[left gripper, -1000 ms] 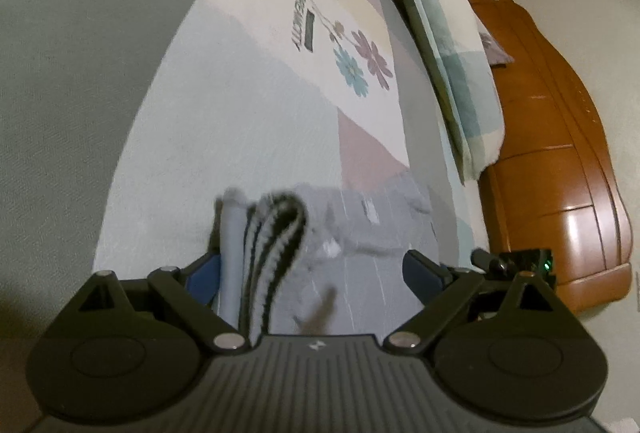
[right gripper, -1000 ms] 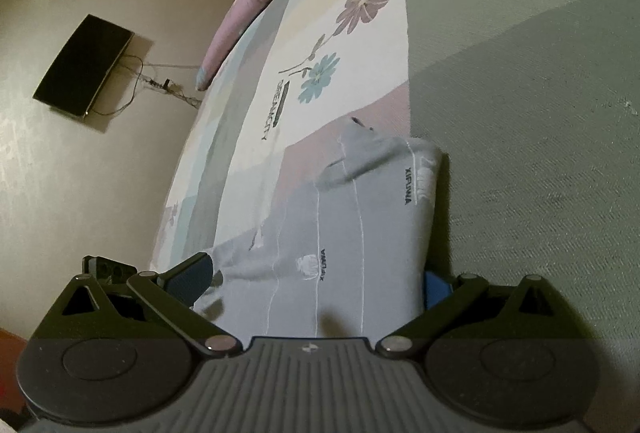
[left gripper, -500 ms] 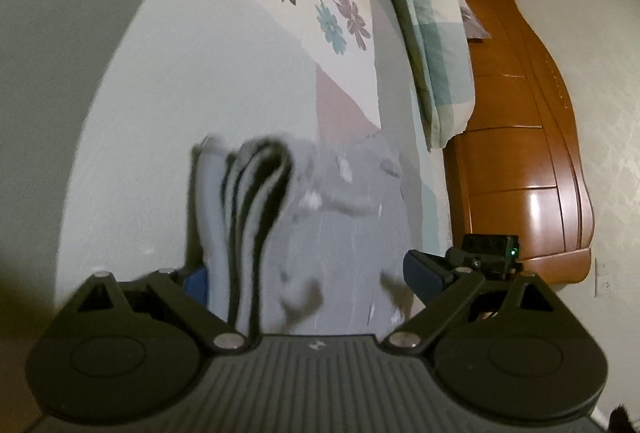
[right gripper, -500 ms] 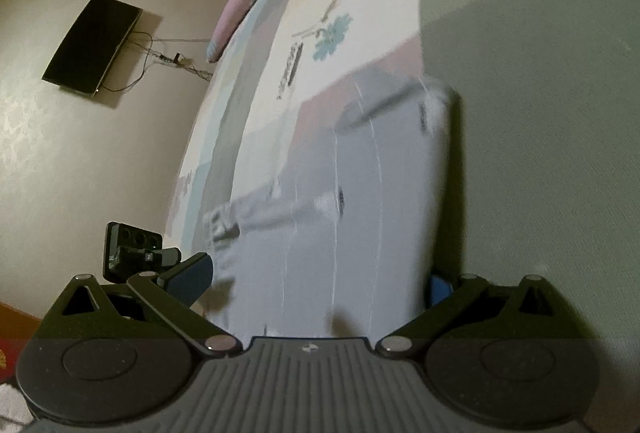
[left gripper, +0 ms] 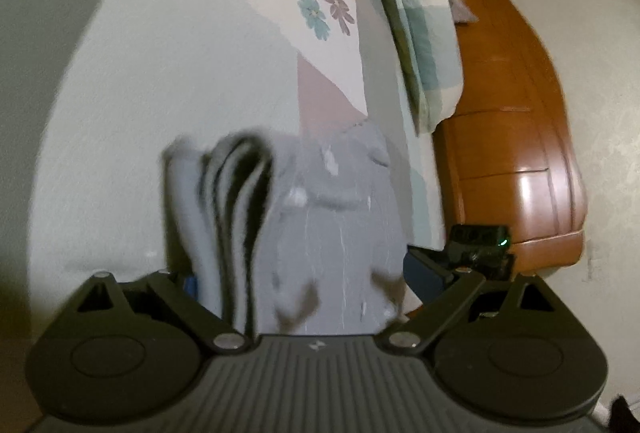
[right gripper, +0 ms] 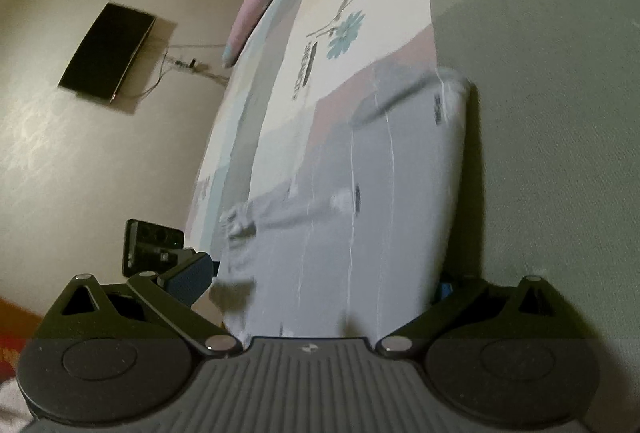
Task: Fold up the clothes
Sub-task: 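Close both tools on the folded waistband edge of the sweatpants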
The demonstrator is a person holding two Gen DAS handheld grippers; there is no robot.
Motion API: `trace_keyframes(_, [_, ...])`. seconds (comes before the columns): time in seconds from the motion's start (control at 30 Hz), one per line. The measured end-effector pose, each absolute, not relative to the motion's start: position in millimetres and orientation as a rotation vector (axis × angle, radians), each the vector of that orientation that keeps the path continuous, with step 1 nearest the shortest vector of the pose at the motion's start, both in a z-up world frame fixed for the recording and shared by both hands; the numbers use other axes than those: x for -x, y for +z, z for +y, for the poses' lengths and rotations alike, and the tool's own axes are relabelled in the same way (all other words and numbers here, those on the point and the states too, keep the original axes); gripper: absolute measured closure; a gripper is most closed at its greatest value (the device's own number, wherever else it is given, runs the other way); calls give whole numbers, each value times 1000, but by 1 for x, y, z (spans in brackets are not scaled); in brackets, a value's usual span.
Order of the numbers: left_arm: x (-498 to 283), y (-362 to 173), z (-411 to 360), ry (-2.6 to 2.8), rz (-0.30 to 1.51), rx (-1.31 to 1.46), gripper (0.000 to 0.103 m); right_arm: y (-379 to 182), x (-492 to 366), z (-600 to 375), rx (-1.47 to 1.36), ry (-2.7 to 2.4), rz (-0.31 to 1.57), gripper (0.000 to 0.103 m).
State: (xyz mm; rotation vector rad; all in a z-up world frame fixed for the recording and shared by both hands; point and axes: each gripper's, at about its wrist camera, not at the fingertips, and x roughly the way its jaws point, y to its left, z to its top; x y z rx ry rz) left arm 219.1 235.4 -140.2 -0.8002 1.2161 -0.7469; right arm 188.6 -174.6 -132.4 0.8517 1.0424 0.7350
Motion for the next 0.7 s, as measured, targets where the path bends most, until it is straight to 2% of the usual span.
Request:
trace_keyframes(0.17, [-218, -138, 231, -770, 1217, 762, 9, -131, -192, -172, -857, 731, 1044, 0])
trace_keyframes(0.27, [-205, -143, 242, -796, 1182, 784, 16, -137, -176, -181, -901, 773, 1008, 0])
trace_keyframes(0.4, [-214, -142, 235, -781, 1179, 782, 18, -138, -188, -177, -938, 775, 995, 0])
trace_keyframes(0.47, [-217, -140, 229, -762, 1183, 753, 19, -135, -199, -167, -870, 774, 1015, 0])
trace_keyframes(0.53, [-213, -142, 233, -749, 1177, 741, 28, -133, -198, -161, -816, 773, 1029, 0])
trace_keyframes(0.6, [-211, -148, 240, -722, 1180, 759, 52, -133, -196, -161, -786, 773, 1026, 6])
trace_keyframes(0.7, [-208, -160, 252, -670, 1191, 812, 78, -136, -193, -168, -795, 762, 1009, 15])
